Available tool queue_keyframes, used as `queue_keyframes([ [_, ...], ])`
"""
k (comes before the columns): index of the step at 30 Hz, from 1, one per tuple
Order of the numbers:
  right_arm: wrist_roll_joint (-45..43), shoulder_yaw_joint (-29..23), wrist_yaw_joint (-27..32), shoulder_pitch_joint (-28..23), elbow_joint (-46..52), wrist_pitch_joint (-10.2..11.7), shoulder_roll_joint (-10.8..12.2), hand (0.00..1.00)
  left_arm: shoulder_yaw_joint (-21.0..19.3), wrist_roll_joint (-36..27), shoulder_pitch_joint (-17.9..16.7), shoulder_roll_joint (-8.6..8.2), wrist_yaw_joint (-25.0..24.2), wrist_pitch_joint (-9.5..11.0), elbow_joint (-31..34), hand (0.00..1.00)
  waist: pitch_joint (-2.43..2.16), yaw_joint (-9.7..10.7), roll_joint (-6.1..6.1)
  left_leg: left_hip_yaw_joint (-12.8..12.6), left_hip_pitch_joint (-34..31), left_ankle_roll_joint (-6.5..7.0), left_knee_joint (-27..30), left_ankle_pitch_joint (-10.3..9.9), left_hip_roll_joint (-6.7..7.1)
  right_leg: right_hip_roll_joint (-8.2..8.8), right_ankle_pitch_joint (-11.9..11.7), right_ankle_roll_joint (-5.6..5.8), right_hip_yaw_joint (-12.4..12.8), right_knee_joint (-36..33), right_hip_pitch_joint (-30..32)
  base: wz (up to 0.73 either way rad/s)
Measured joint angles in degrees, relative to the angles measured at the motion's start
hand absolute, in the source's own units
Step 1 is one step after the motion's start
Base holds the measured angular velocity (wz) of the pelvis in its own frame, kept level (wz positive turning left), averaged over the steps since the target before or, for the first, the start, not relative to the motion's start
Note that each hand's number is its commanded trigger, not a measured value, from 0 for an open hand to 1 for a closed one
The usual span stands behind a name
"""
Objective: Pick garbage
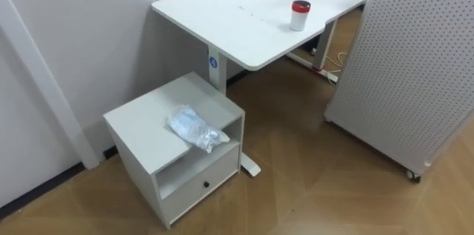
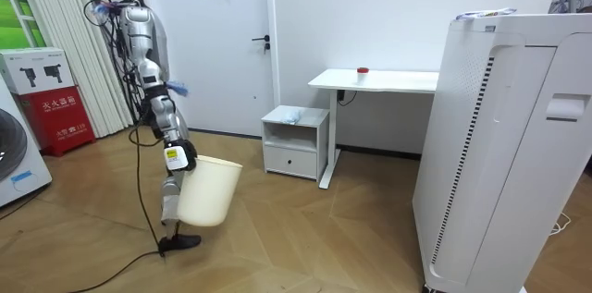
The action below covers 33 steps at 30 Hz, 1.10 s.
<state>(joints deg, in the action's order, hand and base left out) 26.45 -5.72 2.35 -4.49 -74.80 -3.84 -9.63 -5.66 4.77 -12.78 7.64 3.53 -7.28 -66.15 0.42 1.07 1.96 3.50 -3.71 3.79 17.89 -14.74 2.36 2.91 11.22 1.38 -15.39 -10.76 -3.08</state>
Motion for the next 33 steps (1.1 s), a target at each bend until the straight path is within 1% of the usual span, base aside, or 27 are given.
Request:
queue_keyframes([
  [2,-1.01,0.01,-0.03,0.06,0.0,0.23,-0.02,1.0,0.07,0.7,0.07,0.05,0.0,-0.24,0.6,0.0,-0.06,-0.1,-0.34,-0.14,-0.81,-0.25,2.01,-0.84,-0.07,-0.19,0.8,-0.19,1.08,-0.23,0.16,-0.02],
  [4,-1.72,0.01,-0.08,0.2,-0.07,0.61,-0.04,1.0,0.11,2.15,0.52,0.21,0.01,-0.28,0.5,0.0,0.52,-0.18,-0.43,-0.3,-1.47,-0.72,4.72,-2.32,-0.66,-0.61,2.3,-0.51,1.29,-2.44,0.44,-0.05],
  [6,-1.72,0.05,-0.13,0.3,-0.1,0.67,-0.08,1.0,0.15,2.73,0.91,0.55,0.04,-0.37,0.38,0.0,0.43,-0.22,-0.33,-0.77,-2.13,-1.3,6.1,-2.75,-0.74,-0.76,3.42,-1.13,1.42,-4.61,1.57,-0.05],
  [8,-1.71,0.25,-0.07,0.6,0.17,0.7,-0.51,1.0,0.23,2.71,1.35,0.63,0.06,-0.52,0.11,0.0,0.36,-0.07,-0.4,-2.4,-3.48,-1.54,7.75,-2.78,-1.18,-0.86,4.5,-1.8,1.97,-6.73,3.06,0.07],
  [9,-1.63,0.45,0.14,0.58,0.55,0.74,-0.53,1.0,0.2,3.2,2.12,0.78,0.06,-0.64,-0.38,0.0,0.42,0.33,-0.37,-5.51,-6.19,-2.86,12.36,-2.08,-1.81,-0.77,5.13,-2.41,2.17,-7.35,4.02,0.38],
  [10,-1.36,0.49,0.48,0.66,0.9,0.67,-0.37,1.0,0.22,3.99,2.93,1.05,0.14,-0.69,-0.67,0.0,0.69,0.51,-0.03,-6.83,-11.87,-4.5,22.23,0.72,-2.4,-0.73,5.87,-3.5,3.62,-7.73,4.36,0.37],
  [11,-1.31,0.53,1.06,0.61,0.76,0.43,-0.6,1.0,0.54,4.15,2.62,0.96,0.4,-0.54,-1.03,0.0,0.78,-0.07,0.65,-5.58,-15.58,-4.09,24.01,0.65,-1.17,-0.6,6.72,-3.87,6.11,-8.85,4.04,0.29],
  [12,-1.28,0.52,1.32,0.62,0.76,0.03,-0.99,1.0,1.16,3.78,2.4,0.87,0.41,-0.42,-1.11,0.0,0.52,0.02,0.57,-5.1,-16.33,-3.81,20.77,0.41,-0.41,-0.64,7.11,-4.03,7.17,-9.21,3.92,0.07],
  [13,-1.21,0.65,1.36,0.11,0.83,-0.1,-1.95,1.0,2.06,3.48,1.71,0.56,0.31,-0.38,-1.14,0.0,0.28,-0.22,0.28,-4.72,-17.35,-4.63,12.78,1.84,0.24,-0.61,8.03,-3.63,8.24,-9.79,3.86,-0.05],
  [14,-1.22,0.89,1.34,-0.23,0.89,-0.11,-2.37,1.0,2.25,3.54,1.22,0.46,0.25,-0.32,-1.14,0.0,0.24,-1.14,-0.2,-4.67,-17.55,-4.86,8.74,2.89,0.25,-0.73,8.63,-3.14,8.83,-10.17,3.76,-0.47],
  [15,-1.66,1.76,1.36,-0.69,1.23,-0.09,-2.82,1.0,1.74,3.55,0.11,0.43,0.24,-0.29,-1.13,0.0,0.25,-3.43,-0.65,-5.12,-17.76,-4.2,3.54,6.18,-0.39,-0.93,9.39,-2.7,10.68,-10.76,3.32,-0.92],
  [16,-1.92,2.87,1.4,-0.57,1.53,-0.41,-2.78,1.0,0.83,3.6,-1.25,0.58,0.27,-0.26,-1.13,0.0,0.09,-4.71,-0.45,-5.53,-17.42,-3.78,1.85,9.15,-0.92,-0.59,10.0,-2.55,12.02,-11.04,2.83,-0.9],
  [17,-1.99,3.26,1.4,-0.8,1.71,-0.58,-2.76,1.0,0.26,3.62,-1.64,0.59,0.26,-0.27,-1.16,0.0,0.04,-4.51,-0.34,-5.72,-17.18,-3.4,1.87,10.26,-0.85,-0.31,10.36,-2.23,12.03,-10.94,2.43,-0.56],
  [18,-2.03,3.31,1.35,-1.29,2.21,-0.63,-2.76,1.0,-0.35,3.6,-1.84,0.63,0.2,-0.24,-1.18,0.0,-0.05,-4.11,0.15,-6.68,-16.75,-2.29,2.11,11.73,-0.5,0.41,11.21,-1.8,12.13,-11.04,1.82,-0.16],
  [19,-2.04,3.32,1.3,-2.08,3.0,-0.65,-2.78,1.0,-0.53,3.62,-1.78,0.7,0.03,0.06,-1.03,0.0,-0.51,-3.95,0.98,-8.64,-16.62,-1.56,3.18,11.74,-0.34,1.42,11.88,-1.5,12.18,-11.21,1.44,-0.07],
  [20,-2.03,3.35,1.26,-2.55,3.57,-0.63,-2.77,1.0,-0.63,3.72,-1.84,0.73,-0.09,0.3,-0.74,0.0,-0.55,-3.91,1.28,-9.35,-16.46,-0.89,4.04,11.3,-0.07,1.99,12.15,-0.91,12.18,-11.14,0.88,-0.07],
  [21,-2.1,3.34,1.24,-3.44,3.87,-0.46,-2.8,1.0,-1.36,3.73,-1.75,0.69,-0.3,0.83,-0.49,0.0,-0.85,-4.08,1.8,-10.08,-16.08,0.72,5.96,10.05,0.85,3.15,12.99,-0.26,12.38,-11.12,-0.35,-0.16],
  [22,-2.16,3.41,1.28,-3.84,3.96,-0.46,-2.82,1.0,-1.8,3.26,-1.32,0.7,-0.29,1.5,-0.46,0.0,-0.84,-4.58,2.7,-11.4,-15.47,1.23,7.85,7.65,1.55,4.46,13.9,0.58,12.96,-11.39,-1.54,-0.22],
  [23,-2.32,3.69,1.35,-3.82,3.93,-0.48,-2.83,1.0,-1.78,2.61,-1.16,0.7,-0.28,1.75,-0.31,0.0,-0.86,-4.71,3.22,-11.81,-15.11,1.66,8.82,6.58,1.87,5.06,14.28,1.07,12.94,-11.7,-2.12,-0.26],
  [24,-2.66,4.22,1.5,-3.78,4.05,-0.37,-2.92,1.0,-1.8,1.6,-0.93,0.68,-0.24,2.49,-0.24,0.0,-0.52,-4.58,3.61,-12.32,-14.67,2.19,10.58,4.51,2.47,5.73,14.72,1.59,12.29,-13.17,-2.87,-0.16],
  [25,-3.1,4.3,2.02,-3.57,4.56,0.02,-2.92,1.0,-1.76,1.53,0.08,0.67,-0.22,2.76,-0.15,0.0,-0.61,-4.46,3.46,-12.61,-14.6,2.61,12.5,2.46,2.49,6.06,14.7,1.62,12.08,-16.31,-2.33,-0.08],
  [26,-3.05,4.35,2.27,-3.52,4.98,0.12,-2.86,1.0,-1.72,1.53,0.69,0.8,-0.14,2.9,-0.08,0.0,-0.69,-4.44,3.12,-12.82,-14.51,2.85,13.11,1.62,2.56,6.34,14.66,1.69,12.06,-18.76,-1.6,0.05],
  [27,-3.01,4.36,2.77,-3.5,5.49,0.22,-2.73,1.0,-1.41,1.51,1.84,1.1,0.19,3.27,0.23,0.0,-0.43,-4.27,3.69,-12.96,-13.78,3.52,13.45,0.64,3.25,7.24,14.19,2.52,12.04,-23.79,-0.23,0.12],
  [28,-3.26,4.29,3.2,-3.13,6.23,0.37,-2.71,1.0,-0.77,1.47,3.03,1.38,0.75,3.85,0.53,0.0,-0.32,-4.29,3.22,-13.17,-12.85,4.09,13.65,-0.24,3.75,8.24,12.66,3.35,11.82,-29.14,1.86,0.09],
  [29,-3.52,4.3,3.39,-2.56,6.24,0.49,-2.71,1.0,-0.75,1.47,3.54,1.41,1.09,4.04,0.6,0.0,0.08,-4.36,3.57,-13.3,-12.35,4.27,13.69,-0.79,3.83,8.6,11.37,3.41,11.77,-31.74,3.04,-0.04],
  [32,-4.26,4.98,4.08,-0.46,7.32,1.43,-2.62,1.0,0.18,1.46,5.81,1.7,2.64,4.81,0.96,0.0,0.15,-4.64,2.8,-13.35,-10.11,5.35,13.2,-2.93,4.1,10.79,2.39,2.6,9.88,-42.63,8.13,-0.1],
  [33,-4.26,5.46,3.98,-0.16,7.53,1.42,-2.53,1.0,0.41,1.59,5.91,1.9,2.64,5.01,1.35,0.0,0.14,-4.62,2.79,-13.22,-9.83,5.53,12.94,-3.1,4.23,11.21,0.68,2.46,9.69,-44.4,9.18,0.0],
])
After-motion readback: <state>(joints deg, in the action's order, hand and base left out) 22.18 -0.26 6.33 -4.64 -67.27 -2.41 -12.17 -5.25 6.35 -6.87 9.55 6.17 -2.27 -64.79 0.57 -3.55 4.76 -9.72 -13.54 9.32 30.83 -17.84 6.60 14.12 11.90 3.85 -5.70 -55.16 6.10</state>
